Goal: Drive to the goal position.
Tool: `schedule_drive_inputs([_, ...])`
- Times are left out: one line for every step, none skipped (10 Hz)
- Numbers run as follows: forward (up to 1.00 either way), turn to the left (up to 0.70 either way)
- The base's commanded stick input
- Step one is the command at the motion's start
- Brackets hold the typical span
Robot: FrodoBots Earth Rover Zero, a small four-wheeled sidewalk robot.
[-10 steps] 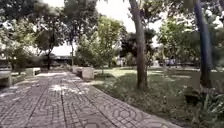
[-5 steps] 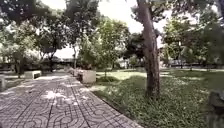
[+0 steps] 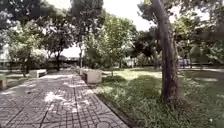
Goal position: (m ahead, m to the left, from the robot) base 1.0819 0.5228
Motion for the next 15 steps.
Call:
schedule_drive_inputs([-1.0, 0.27])
schedule_drive_inputs([-1.0, 0.27])
schedule_drive_inputs([-1.0, 0.27])
schedule_drive_inputs([-1.0, 0.27])
schedule_drive_inputs([-1.0, 0.27])
schedule_drive_inputs([-1.0, 0.27])
schedule_drive_inputs([-1.0, 0.27])
schedule_drive_inputs([-1.0, 0.27])
schedule_drive_inputs([-0.34, 0.09])
schedule_drive_inputs([0.0, 0.0])
schedule_drive_inputs([0.0, 0.0])
schedule_drive_inputs([0.12, 0.0])
schedule_drive_inputs([1.0, 0.1])
schedule_drive_inputs([1.0, 0.27])
schedule_drive_inputs([1.0, 0.27])
